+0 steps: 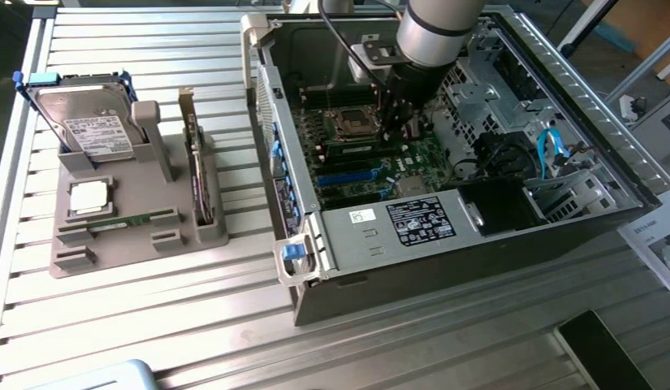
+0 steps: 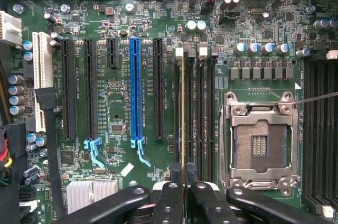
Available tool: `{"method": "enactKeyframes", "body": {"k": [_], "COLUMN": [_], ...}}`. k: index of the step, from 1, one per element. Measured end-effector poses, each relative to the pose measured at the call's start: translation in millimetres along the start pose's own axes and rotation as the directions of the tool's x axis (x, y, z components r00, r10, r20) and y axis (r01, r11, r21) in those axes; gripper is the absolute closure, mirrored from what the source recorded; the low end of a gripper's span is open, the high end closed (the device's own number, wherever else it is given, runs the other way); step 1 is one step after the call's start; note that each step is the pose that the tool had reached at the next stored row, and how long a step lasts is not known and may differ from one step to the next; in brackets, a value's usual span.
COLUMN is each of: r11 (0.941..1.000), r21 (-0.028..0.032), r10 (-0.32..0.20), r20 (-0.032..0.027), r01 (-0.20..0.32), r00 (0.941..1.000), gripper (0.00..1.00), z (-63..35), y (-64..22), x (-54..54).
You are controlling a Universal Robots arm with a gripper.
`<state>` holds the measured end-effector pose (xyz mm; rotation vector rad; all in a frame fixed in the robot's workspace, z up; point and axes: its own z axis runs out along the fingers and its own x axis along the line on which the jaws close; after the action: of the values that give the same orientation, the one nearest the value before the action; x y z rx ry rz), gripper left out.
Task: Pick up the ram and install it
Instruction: 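Insert the ram into the slot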
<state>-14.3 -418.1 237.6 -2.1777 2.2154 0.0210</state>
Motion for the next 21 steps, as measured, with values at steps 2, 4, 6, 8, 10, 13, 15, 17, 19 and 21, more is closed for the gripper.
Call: {"method": "enactKeyframes", "body": {"k": [2, 4, 6, 8, 10, 13, 15, 17, 19, 21], "r11": [1.0000, 1.0000, 1.0000, 1.0000, 1.0000, 1.0000, 1.0000, 1.0000, 1.0000, 1.0000], "r21": [0.0002, 0.0001, 0.0001, 0.0001, 0.0001, 0.0001, 0.0000, -0.0001, -0.0001, 0.0000], "r10": [0.000, 0.000, 0.000, 0.000, 0.000, 0.000, 0.000, 0.000, 0.000, 0.000], "r20": [0.0001, 0.0000, 0.0000, 0.0001, 0.0001, 0.0001, -0.0002, -0.0005, -0.0010, -0.0007], "r01": [0.000, 0.000, 0.000, 0.000, 0.000, 0.000, 0.000, 0.000, 0.000, 0.000], "r00": [1.0000, 1.0000, 1.0000, 1.0000, 1.0000, 1.0000, 1.0000, 1.0000, 1.0000, 1.0000], "gripper": [0.88, 0.88, 0.88, 0.88, 0.88, 0.88, 0.88, 0.88, 0.88, 0.88], "z": [1.2, 1.6, 1.7, 1.7, 1.7, 0.3, -1.4, -3.6, -5.5, -5.5], "y": [0.0, 0.0, 0.0, 0.0, 0.0, 0.0, 0.0, 0.0, -0.1, -0.1], "x": [0.0, 0.1, 0.1, 0.1, 0.1, 0.0, -0.1, -0.1, -0.2, -0.2]}}
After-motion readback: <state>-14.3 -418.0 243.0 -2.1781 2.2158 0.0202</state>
